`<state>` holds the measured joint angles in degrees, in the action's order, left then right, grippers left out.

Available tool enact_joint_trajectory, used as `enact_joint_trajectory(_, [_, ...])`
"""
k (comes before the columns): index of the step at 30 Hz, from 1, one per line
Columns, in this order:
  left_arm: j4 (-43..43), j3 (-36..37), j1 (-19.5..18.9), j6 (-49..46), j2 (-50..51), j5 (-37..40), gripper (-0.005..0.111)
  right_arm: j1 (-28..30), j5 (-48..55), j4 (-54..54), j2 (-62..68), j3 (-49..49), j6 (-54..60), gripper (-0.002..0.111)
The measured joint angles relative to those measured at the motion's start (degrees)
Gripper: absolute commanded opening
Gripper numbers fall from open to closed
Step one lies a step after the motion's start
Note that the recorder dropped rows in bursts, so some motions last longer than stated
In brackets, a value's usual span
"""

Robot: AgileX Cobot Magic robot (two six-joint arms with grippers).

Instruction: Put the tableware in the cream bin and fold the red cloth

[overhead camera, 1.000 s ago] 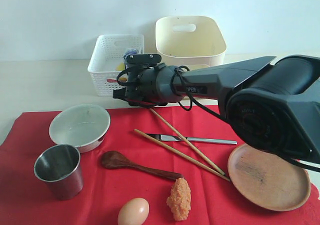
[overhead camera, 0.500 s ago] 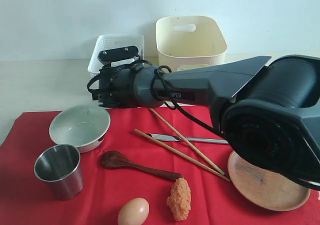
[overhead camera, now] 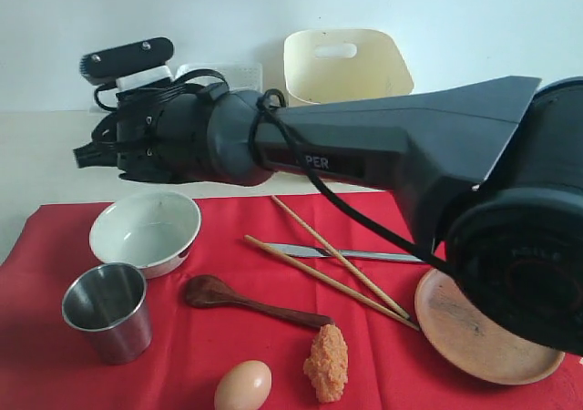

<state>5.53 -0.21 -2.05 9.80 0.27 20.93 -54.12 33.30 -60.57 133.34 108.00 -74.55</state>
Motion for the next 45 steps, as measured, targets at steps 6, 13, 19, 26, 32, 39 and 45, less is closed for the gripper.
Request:
enact_joint_trajectory(6, [0.00,0.00,0.00,0.00,0.00,0.00,0.001,2.97,-8.83,-10.79,-0.17,0.00,-13.75,0.000])
enact_joint_trajectory(13, [0.00,0.00,0.00,0.00,0.00,0.00,0.001,11.22,-17.44,-17.48,3.37,1.04,-30.99,0.000])
enact_joint_trajectory(19, [0.00,0.00,0.00,0.00,0.00,0.00,0.001,12.93,-19.56,-18.58,8.63,7.45,-34.86,0.009])
enact_joint_trajectory(26, [0.00,0.00,0.00,0.00,0.00,0.00,0.001,12.93,-20.11,-18.56,14.47,16.28,-35.12,0.064])
enact_joint_trajectory(32, [0.00,0.00,0.00,0.00,0.00,0.00,0.001,12.93,-17.69,-16.68,15.62,18.14,-35.24,0.085])
enact_joint_trajectory(39, [0.00,0.00,0.00,0.00,0.00,0.00,0.001,11.46,-17.65,-15.82,14.79,18.28,-35.24,0.084])
enact_joint_trajectory(45, [0.00,0.00,0.00,0.00,0.00,0.00,0.001,8.76,-19.15,-15.60,11.50,18.28,-34.36,0.084])
